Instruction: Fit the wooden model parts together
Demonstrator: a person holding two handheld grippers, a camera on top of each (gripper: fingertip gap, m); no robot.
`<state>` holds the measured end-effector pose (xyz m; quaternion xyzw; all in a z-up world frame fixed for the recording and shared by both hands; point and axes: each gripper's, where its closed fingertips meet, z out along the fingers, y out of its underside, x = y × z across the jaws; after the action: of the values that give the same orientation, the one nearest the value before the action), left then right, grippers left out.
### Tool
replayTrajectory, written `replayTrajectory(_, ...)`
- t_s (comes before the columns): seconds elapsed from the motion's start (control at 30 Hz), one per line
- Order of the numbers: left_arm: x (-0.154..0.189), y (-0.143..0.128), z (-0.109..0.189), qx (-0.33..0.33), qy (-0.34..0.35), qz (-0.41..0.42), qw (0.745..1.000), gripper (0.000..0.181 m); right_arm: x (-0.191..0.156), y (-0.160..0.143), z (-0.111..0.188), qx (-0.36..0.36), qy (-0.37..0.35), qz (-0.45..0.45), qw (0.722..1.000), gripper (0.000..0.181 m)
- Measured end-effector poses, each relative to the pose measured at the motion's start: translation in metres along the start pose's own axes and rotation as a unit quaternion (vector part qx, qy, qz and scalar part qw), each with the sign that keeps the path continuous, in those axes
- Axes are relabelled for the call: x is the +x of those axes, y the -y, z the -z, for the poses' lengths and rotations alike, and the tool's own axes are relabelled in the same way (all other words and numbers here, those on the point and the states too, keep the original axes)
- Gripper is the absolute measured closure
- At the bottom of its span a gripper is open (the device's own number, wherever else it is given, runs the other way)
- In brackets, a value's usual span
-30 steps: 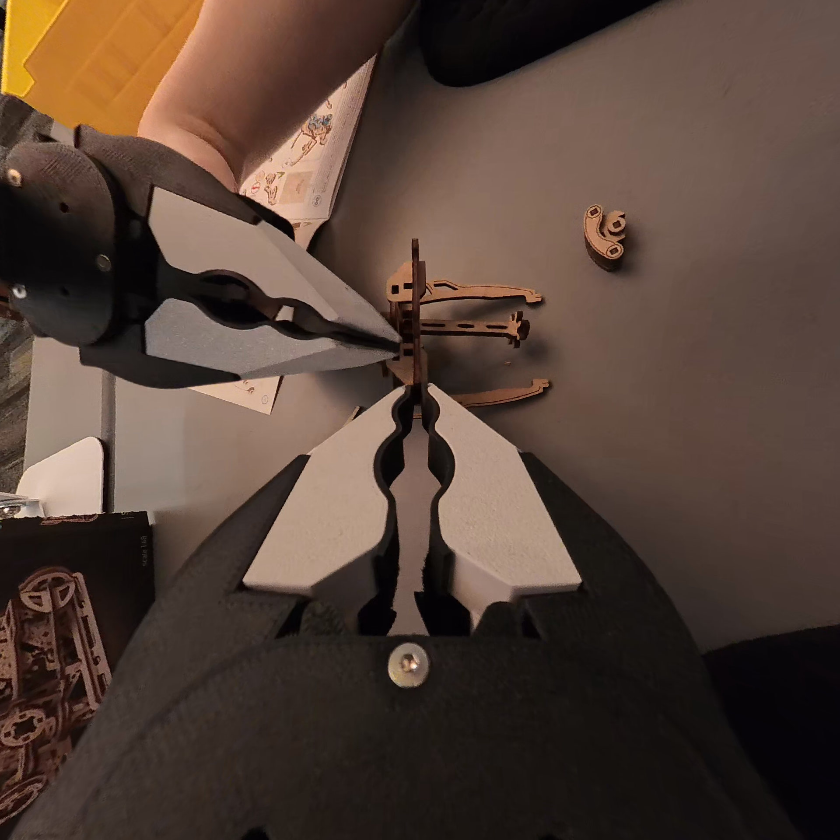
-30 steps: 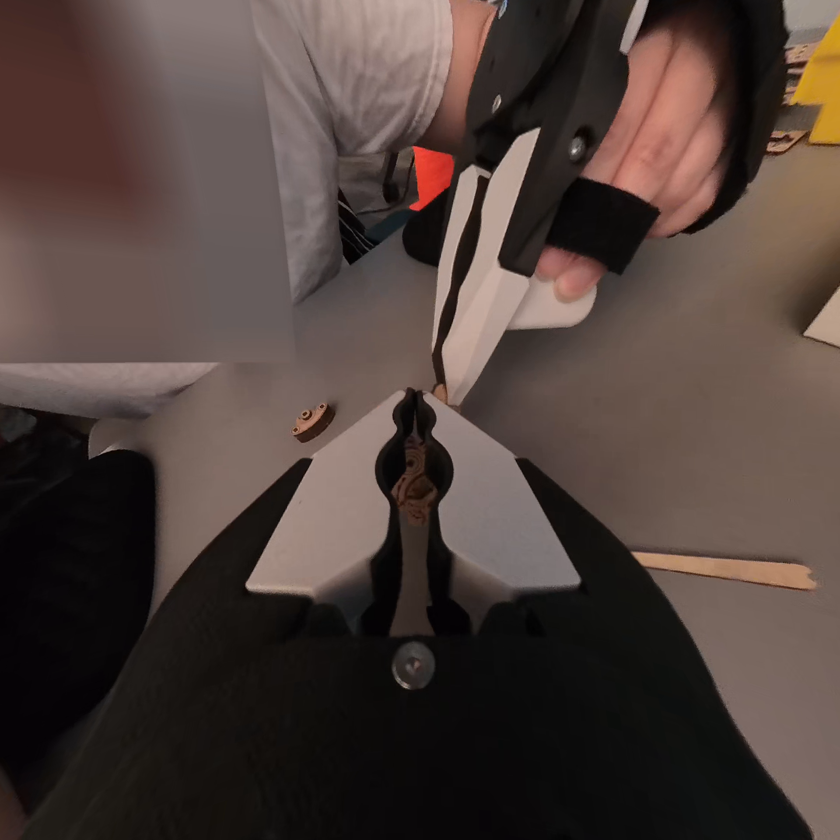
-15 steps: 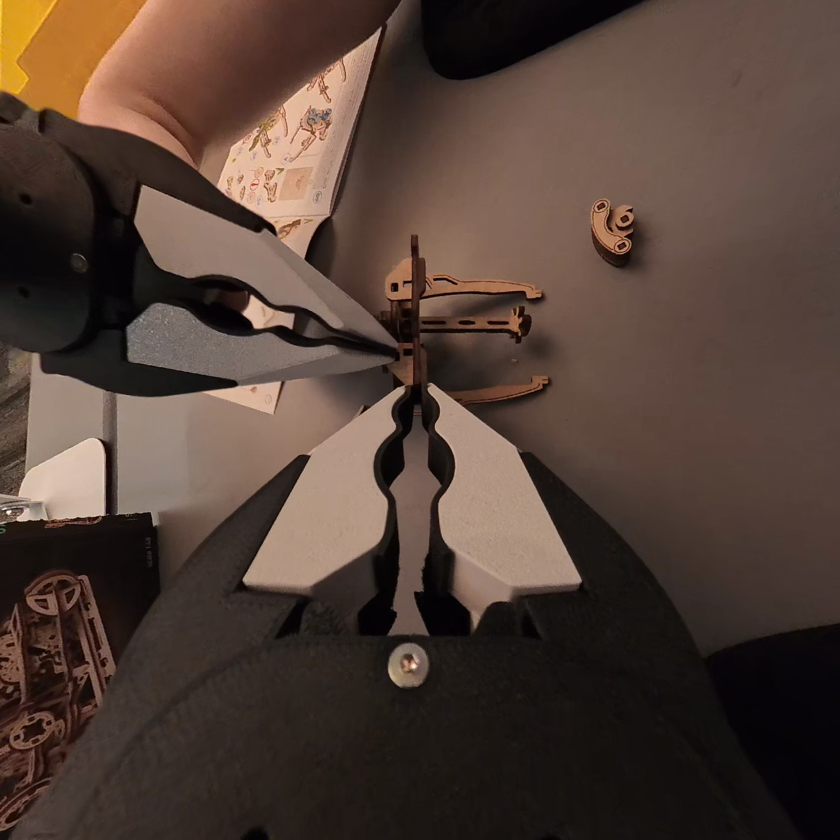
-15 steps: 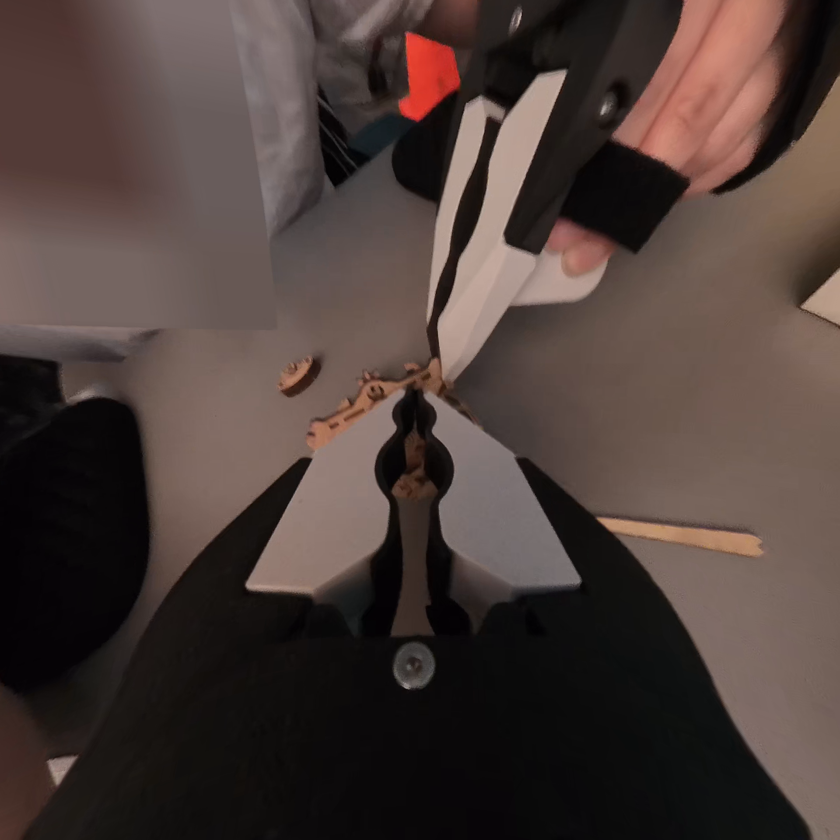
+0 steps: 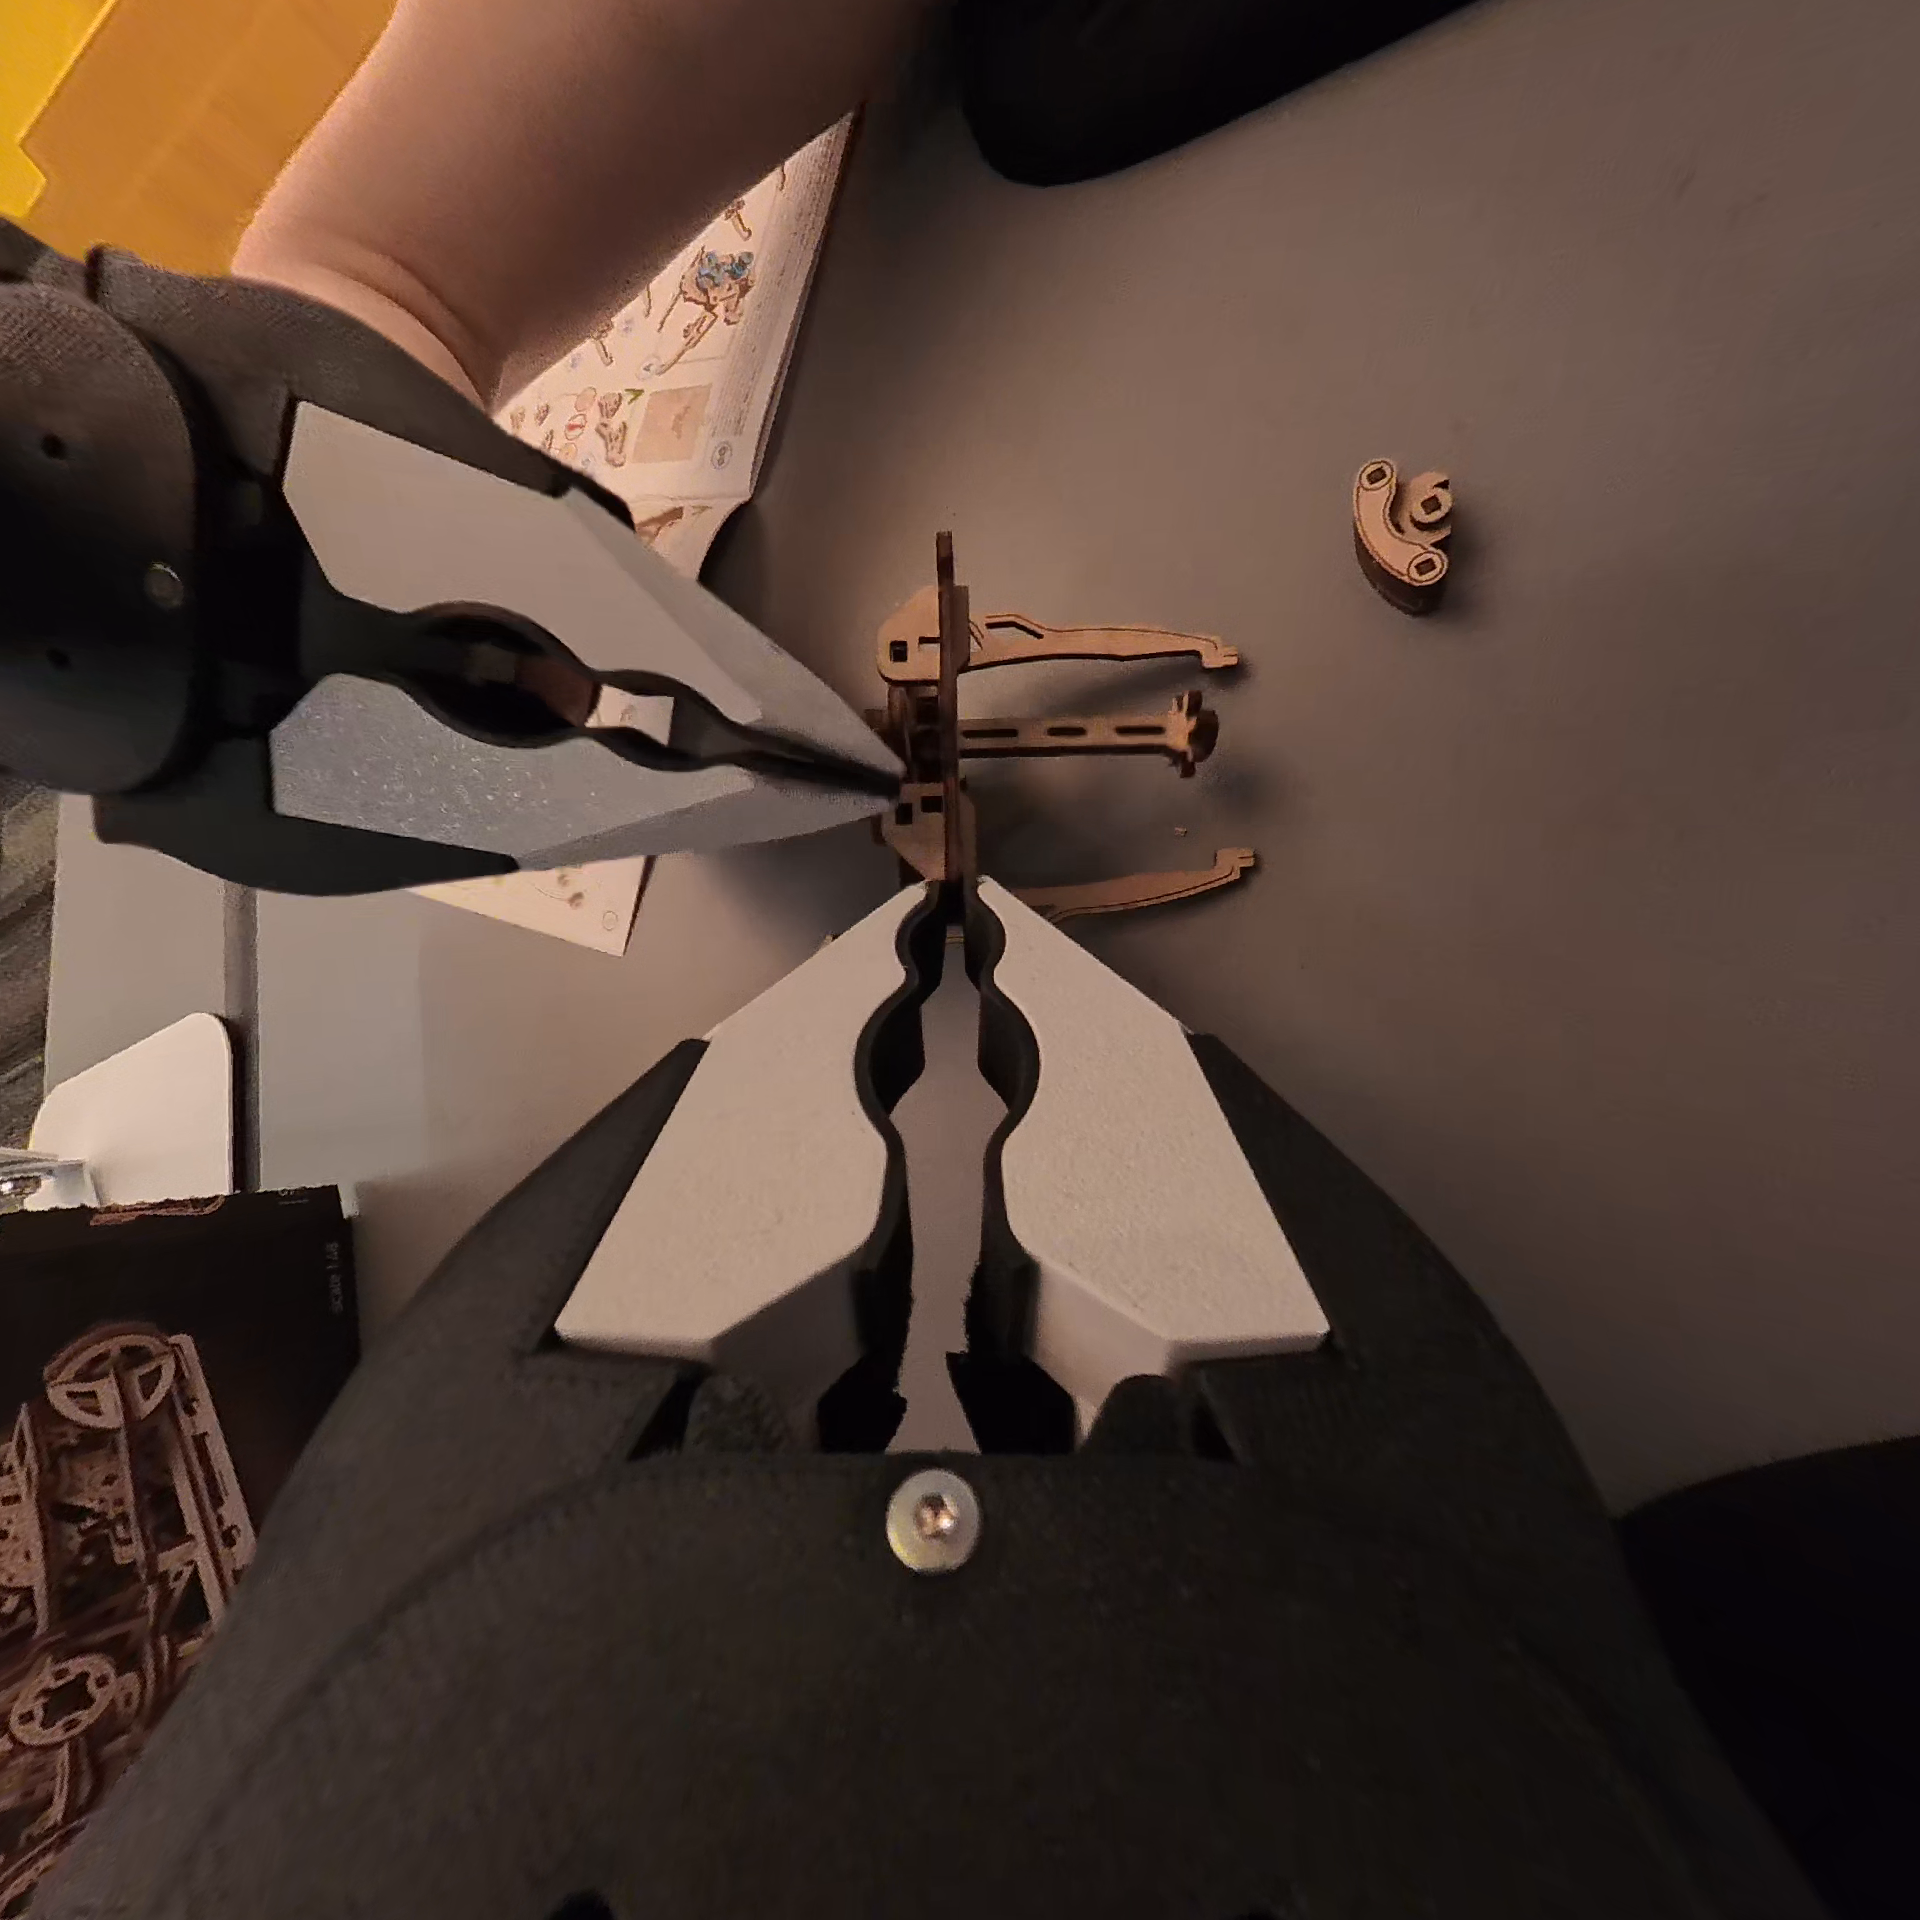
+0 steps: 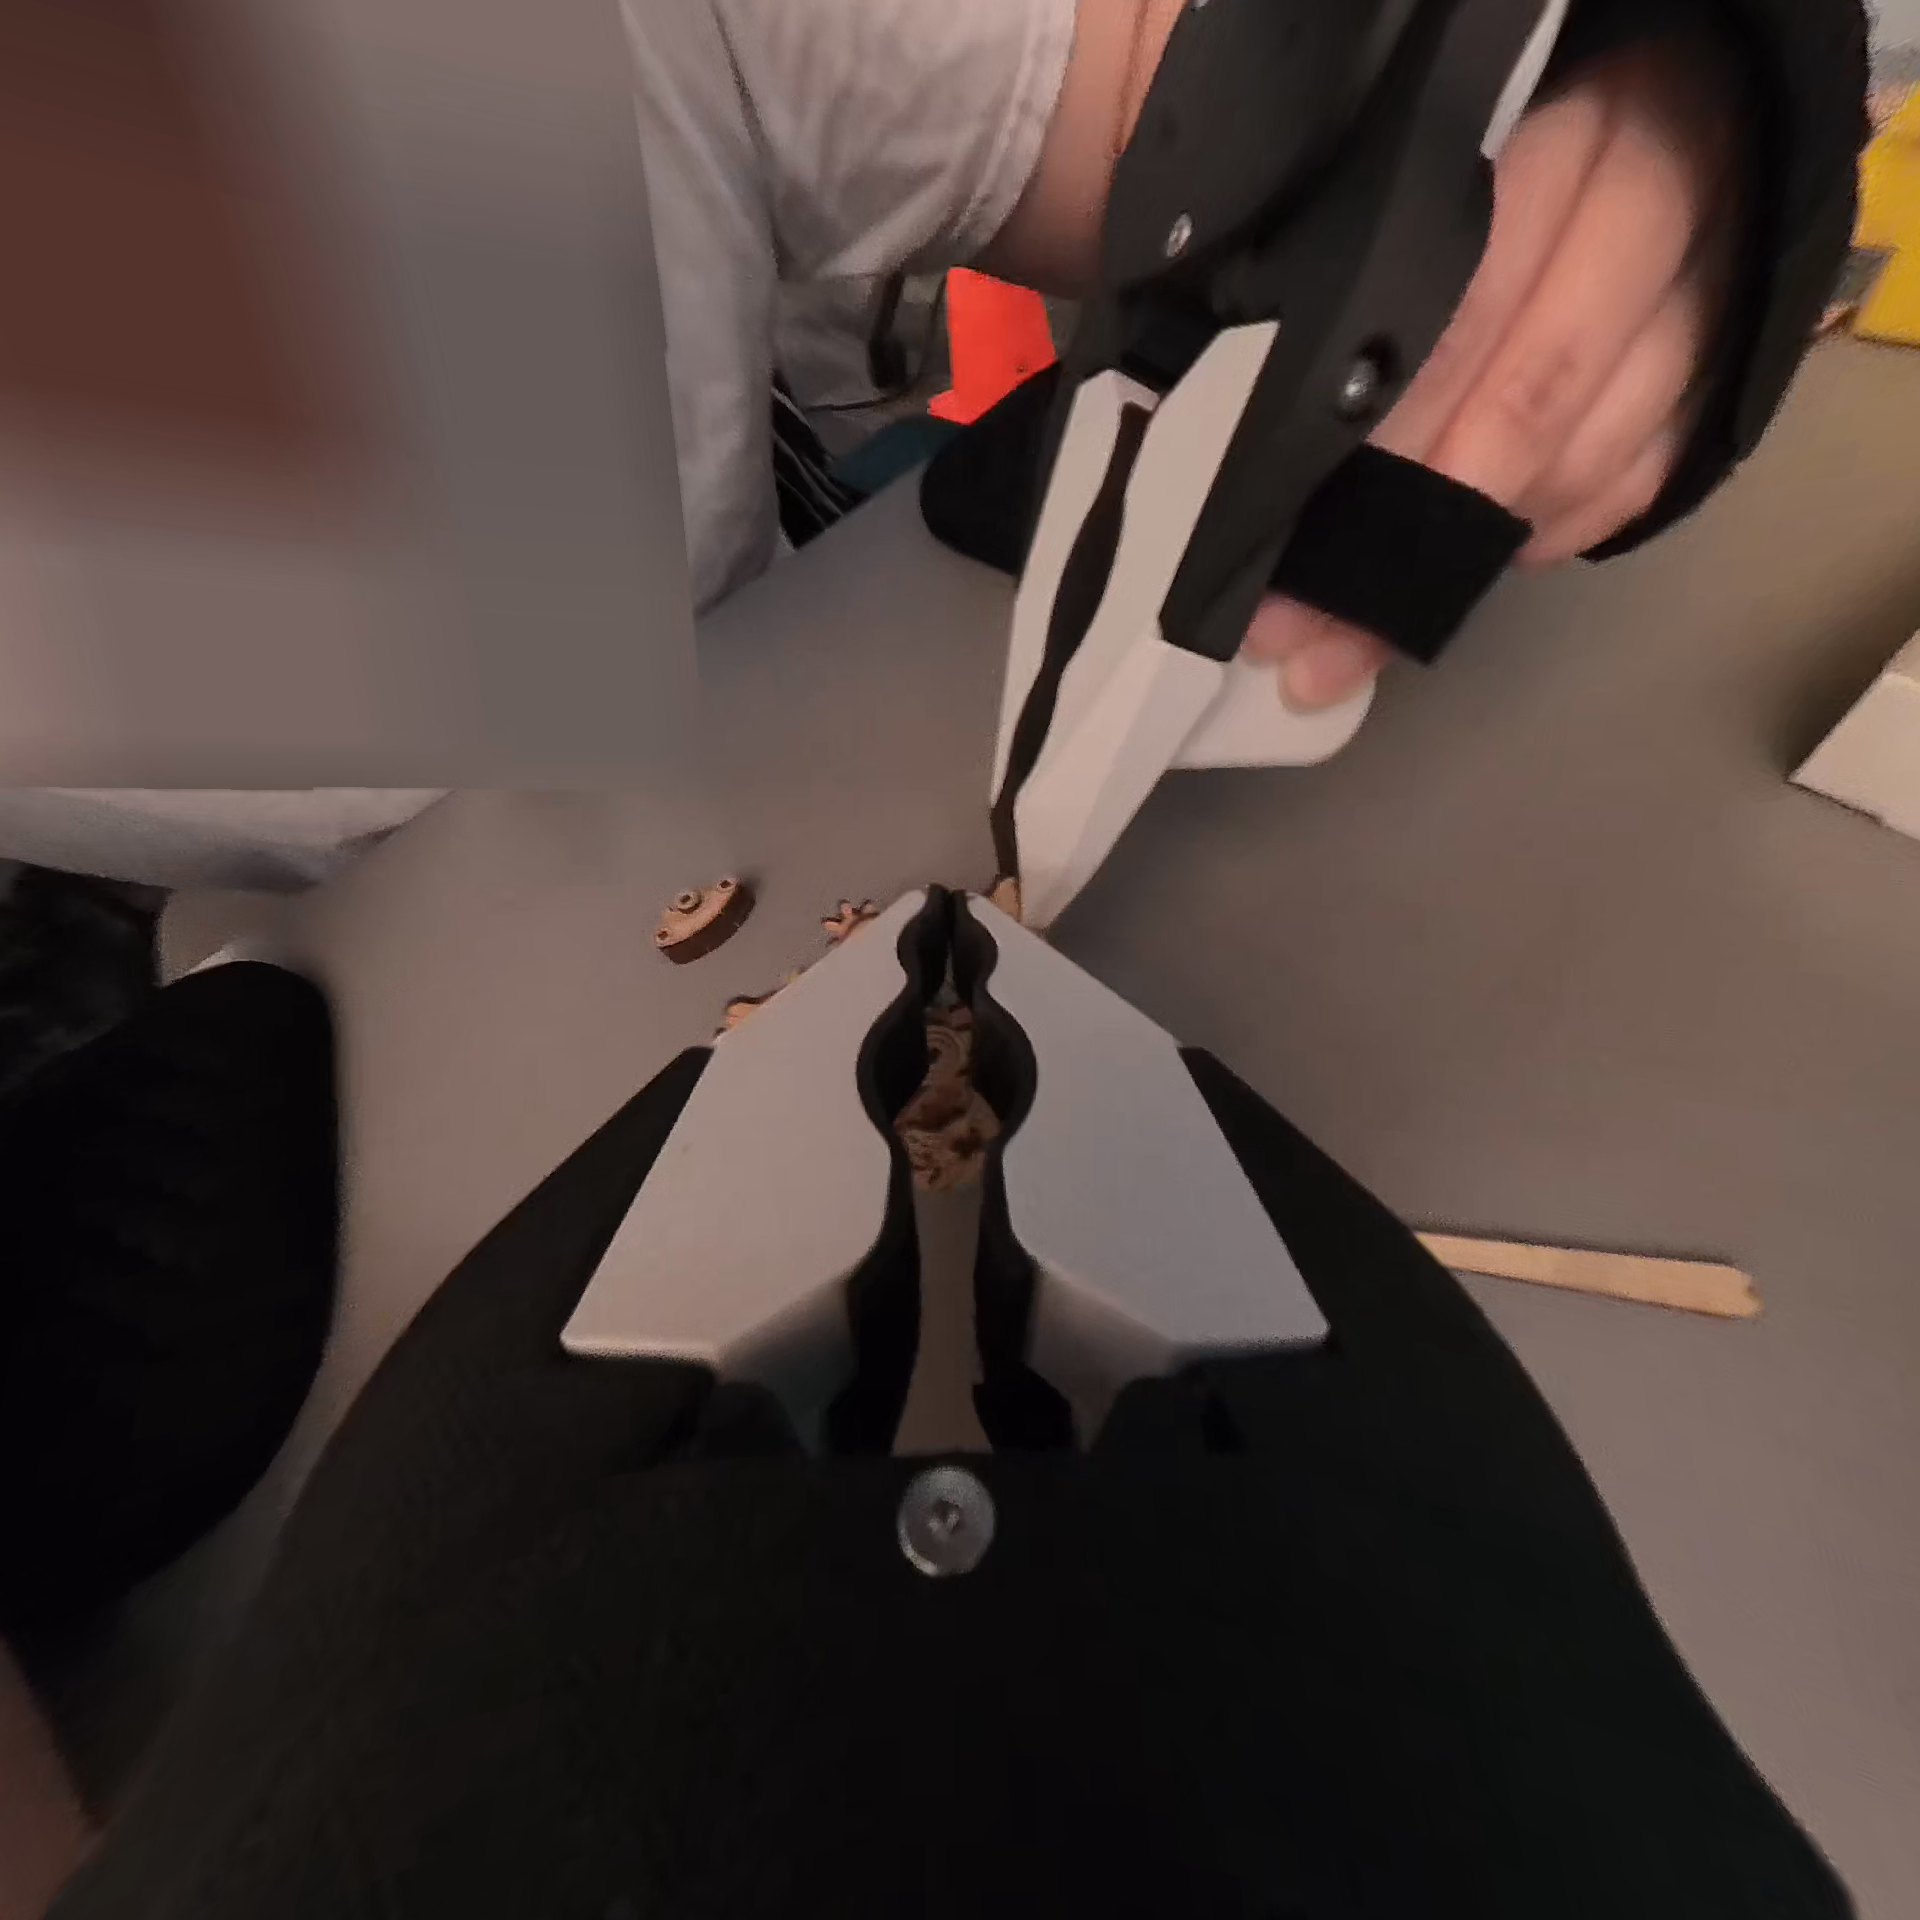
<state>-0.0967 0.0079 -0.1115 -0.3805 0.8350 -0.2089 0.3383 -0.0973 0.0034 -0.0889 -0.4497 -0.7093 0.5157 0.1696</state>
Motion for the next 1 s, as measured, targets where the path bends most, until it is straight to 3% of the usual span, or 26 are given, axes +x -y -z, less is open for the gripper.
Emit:
replayTrajectory(0.07, 0.000, -0.001, 0.000, -0.002, -0.001, 0.000, 1.000, 0.180, 0.004, -0.011, -0.001, -0.021, -0.001, -0.025, 0.999, 0.181)
replayTrajectory(0.2, 0.000, 0.001, -0.001, 0.000, 0.000, -0.003, 1.000, 0.181, 0.002, 0.002, 0.002, 0.014, -0.009, 0.001, 1.000, 0.181)
replayTrajectory(0.27, -0.001, 0.001, -0.002, 0.001, 0.000, -0.002, 1.000, 0.181, 0.008, -0.013, 0.002, -0.025, -0.021, -0.023, 0.999, 0.181)
replayTrajectory(0.33, -0.001, 0.001, -0.002, 0.002, 0.003, -0.002, 1.000, 0.181, 0.004, 0.003, 0.008, 0.014, -0.028, -0.021, 0.999, 0.181)
replayTrajectory(0.47, -0.001, 0.000, -0.002, 0.002, 0.007, -0.002, 1.000, 0.181, 0.005, 0.038, 0.037, 0.094, -0.145, -0.021, 0.985, 0.181)
replayTrajectory(0.57, -0.001, -0.001, -0.001, 0.002, 0.008, -0.003, 1.000, 0.181, 0.005, 0.024, 0.044, 0.067, -0.228, -0.060, 0.970, 0.165)
replayTrajectory(0.67, -0.002, -0.001, -0.002, 0.003, 0.007, -0.006, 1.000, 0.181, 0.009, 0.010, 0.048, 0.046, -0.313, -0.071, 0.946, 0.165)
replayTrajectory(0.83, -0.002, 0.001, -0.003, 0.004, 0.006, -0.010, 1.000, 0.181, 0.000, 0.002, 0.033, 0.037, -0.302, -0.093, 0.948, 0.164)
replayTrajectory(0.9, -0.002, 0.002, -0.003, 0.004, 0.004, -0.010, 1.000, 0.181, 0.002, 0.011, 0.031, 0.044, -0.303, -0.077, 0.949, 0.181)
replayTrajectory(0.93, -0.002, 0.002, -0.003, 0.002, 0.002, -0.010, 1.000, 0.181, -0.002, 0.015, 0.024, 0.040, -0.273, -0.064, 0.959, 0.181)
replayTrajectory(1.0, -0.002, 0.003, -0.004, 0.000, 0.000, -0.011, 1.000, 0.181, 0.001, 0.004, 0.018, -0.015, -0.251, -0.055, 0.966, 0.181)
